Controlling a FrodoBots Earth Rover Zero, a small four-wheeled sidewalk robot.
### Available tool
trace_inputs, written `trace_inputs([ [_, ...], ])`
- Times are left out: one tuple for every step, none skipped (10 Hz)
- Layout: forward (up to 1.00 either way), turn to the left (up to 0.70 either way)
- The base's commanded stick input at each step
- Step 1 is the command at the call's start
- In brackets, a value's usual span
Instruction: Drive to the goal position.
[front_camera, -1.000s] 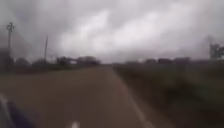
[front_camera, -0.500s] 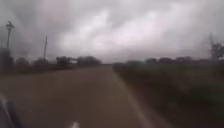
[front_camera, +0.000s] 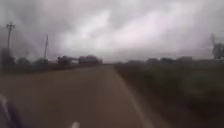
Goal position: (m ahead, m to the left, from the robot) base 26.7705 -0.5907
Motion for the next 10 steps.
trace_inputs([
  [0.7, -0.06],
  [0.7, -0.18],
  [0.7, -0.3],
  [0.7, -0.35],
  [0.7, -0.35],
  [0.7, -0.35],
  [0.7, -0.35],
  [0.7, -0.29],
  [0.7, 0.0],
  [0.7, 0.0],
])
